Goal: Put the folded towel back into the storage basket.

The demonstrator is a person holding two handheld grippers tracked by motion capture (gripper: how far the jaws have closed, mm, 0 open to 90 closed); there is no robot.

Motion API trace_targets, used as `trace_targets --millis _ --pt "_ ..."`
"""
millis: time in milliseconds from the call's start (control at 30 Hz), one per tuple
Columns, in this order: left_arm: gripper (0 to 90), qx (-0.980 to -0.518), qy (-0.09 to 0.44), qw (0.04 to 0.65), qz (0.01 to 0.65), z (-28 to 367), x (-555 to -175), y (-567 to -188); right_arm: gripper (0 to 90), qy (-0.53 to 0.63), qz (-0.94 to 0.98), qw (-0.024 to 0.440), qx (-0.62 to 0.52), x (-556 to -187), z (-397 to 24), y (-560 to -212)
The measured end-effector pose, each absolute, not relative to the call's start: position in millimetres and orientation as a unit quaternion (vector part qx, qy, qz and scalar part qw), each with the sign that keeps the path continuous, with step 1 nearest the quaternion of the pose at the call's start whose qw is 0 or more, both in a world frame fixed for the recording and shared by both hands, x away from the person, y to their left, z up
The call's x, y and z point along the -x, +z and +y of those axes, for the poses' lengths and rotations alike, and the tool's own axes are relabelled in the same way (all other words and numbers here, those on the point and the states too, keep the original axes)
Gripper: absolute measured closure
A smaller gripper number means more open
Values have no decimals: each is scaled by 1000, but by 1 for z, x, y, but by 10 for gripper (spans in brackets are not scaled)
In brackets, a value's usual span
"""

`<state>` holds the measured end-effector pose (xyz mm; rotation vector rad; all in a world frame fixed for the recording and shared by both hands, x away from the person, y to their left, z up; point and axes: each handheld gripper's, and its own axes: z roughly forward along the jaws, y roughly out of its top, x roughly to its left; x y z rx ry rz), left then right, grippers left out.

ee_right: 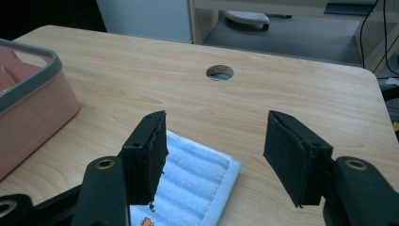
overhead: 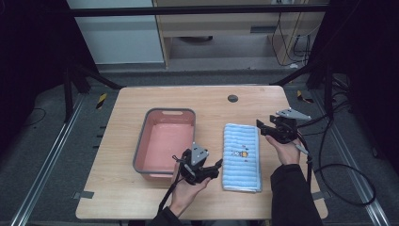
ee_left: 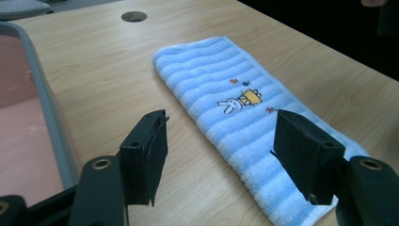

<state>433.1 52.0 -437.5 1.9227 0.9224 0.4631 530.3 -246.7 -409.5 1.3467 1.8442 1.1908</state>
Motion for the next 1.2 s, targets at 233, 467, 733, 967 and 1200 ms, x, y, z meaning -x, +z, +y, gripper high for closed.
trace_targets --millis 233,467,733,967,1200 --pt "360 -790 175 452 376 45 -431 -451 385 443 689 272 -505 -535 -245 -418" --pt "368 -797 161 444 377 36 -431 -467 384 435 694 264 -509 -541 -242 -429" --pt "382 -806 157 430 375 25 -432 -480 396 415 706 252 -515 -551 -239 -448" --pt "407 -813 150 419 375 16 -433 -491 417 403 713 240 -521 -557 -240 -463" --pt "446 -817 139 412 380 9 -434 -501 440 391 718 226 -530 -562 -241 -481"
